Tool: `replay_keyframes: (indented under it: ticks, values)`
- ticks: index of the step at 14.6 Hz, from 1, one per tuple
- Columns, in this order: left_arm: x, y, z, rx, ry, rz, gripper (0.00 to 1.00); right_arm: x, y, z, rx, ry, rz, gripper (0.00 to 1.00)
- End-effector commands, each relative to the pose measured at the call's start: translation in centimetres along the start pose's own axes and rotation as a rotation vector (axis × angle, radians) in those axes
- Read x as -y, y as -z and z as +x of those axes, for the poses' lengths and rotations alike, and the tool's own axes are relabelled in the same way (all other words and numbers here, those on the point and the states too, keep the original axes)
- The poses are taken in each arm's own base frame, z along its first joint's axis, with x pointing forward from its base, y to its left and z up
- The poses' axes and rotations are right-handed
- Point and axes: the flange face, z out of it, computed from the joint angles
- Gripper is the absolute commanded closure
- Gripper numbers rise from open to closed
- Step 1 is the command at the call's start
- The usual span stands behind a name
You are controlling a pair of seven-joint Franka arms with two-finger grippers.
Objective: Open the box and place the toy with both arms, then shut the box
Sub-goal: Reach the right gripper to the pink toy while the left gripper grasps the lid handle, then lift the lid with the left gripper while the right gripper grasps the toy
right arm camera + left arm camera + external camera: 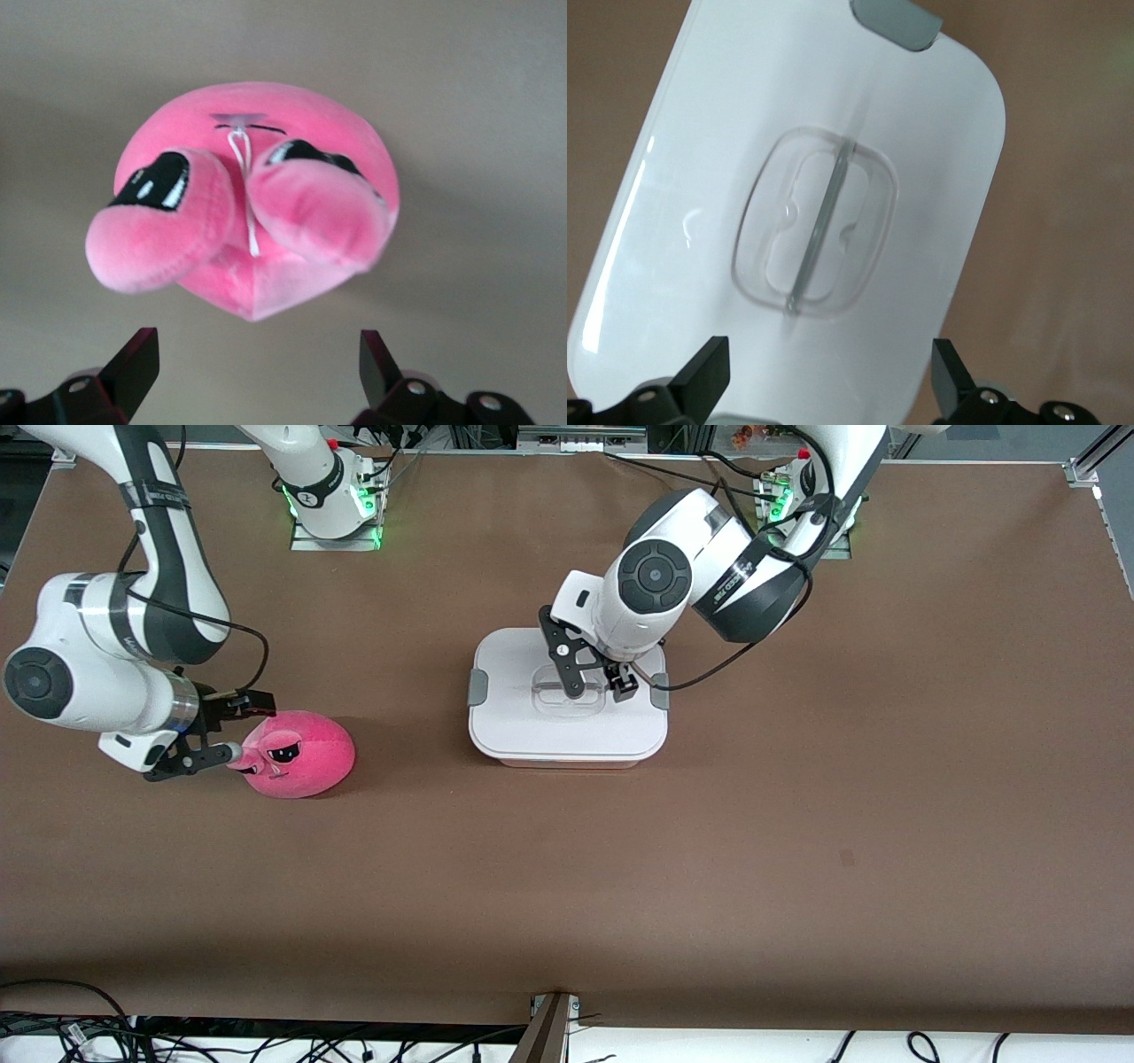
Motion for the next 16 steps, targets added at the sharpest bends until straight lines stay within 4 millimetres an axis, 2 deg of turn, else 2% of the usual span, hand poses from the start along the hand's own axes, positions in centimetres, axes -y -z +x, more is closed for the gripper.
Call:
replay_keyframes:
  ticks: [1, 4, 5, 6, 7, 8, 10, 11, 13, 15, 16]
  values:
    - [0.8, -1.6, 1.6, -0.032, -0.145, 0.024, 0.0, 0.6, -1.4, 0.4, -0.038, 0.032, -0.025, 0.0]
    - [-0.8, -3.5, 3.1, -0.032, -0.181, 0.026, 0.0, 0.3, -2.7, 2.1, -0.108, 0.047, -0.045, 0.0]
    - [-1.0, -4.1, 3.4, -0.025, -0.195, 0.038, 0.1, 0.5, -2.5, 2.5, -0.13, 0.051, -0.05, 0.0]
    - [-1.0, -4.4, 3.4, -0.018, -0.196, 0.039, 0.35, 0.7, -2.2, 2.7, -0.145, 0.056, -0.054, 0.05]
    - [-0.9, -4.2, 3.4, -0.021, -0.195, 0.041, 0.51, 0.7, -2.3, 2.9, -0.149, 0.058, -0.057, 0.26]
    - [-0.4, -4.3, 3.2, -0.022, -0.188, 0.04, 0.59, 0.9, -2.6, 3.1, -0.147, 0.06, -0.054, 0.57]
    - [-0.4, -4.8, 3.3, -0.019, -0.188, 0.036, 0.67, 2.1, -2.5, 3.6, -0.158, 0.075, -0.054, 0.99]
    - [-0.4, -5.0, 3.4, -0.019, -0.188, 0.035, 0.73, 2.5, -2.4, 3.9, -0.161, 0.069, -0.054, 1.0]
    - [-0.2, -5.7, 3.4, -0.017, -0.185, 0.027, 0.78, 2.5, -1.9, 4.2, -0.172, 0.065, -0.054, 1.0]
    - [-0.2, -5.8, 3.5, -0.018, -0.188, 0.026, 0.92, 2.7, -0.6, 4.6, -0.19, 0.07, -0.058, 1.0]
    - [-0.3, -5.5, 3.6, -0.021, -0.189, 0.028, 0.93, 3.1, -0.1, 4.8, -0.198, 0.082, -0.062, 1.0]
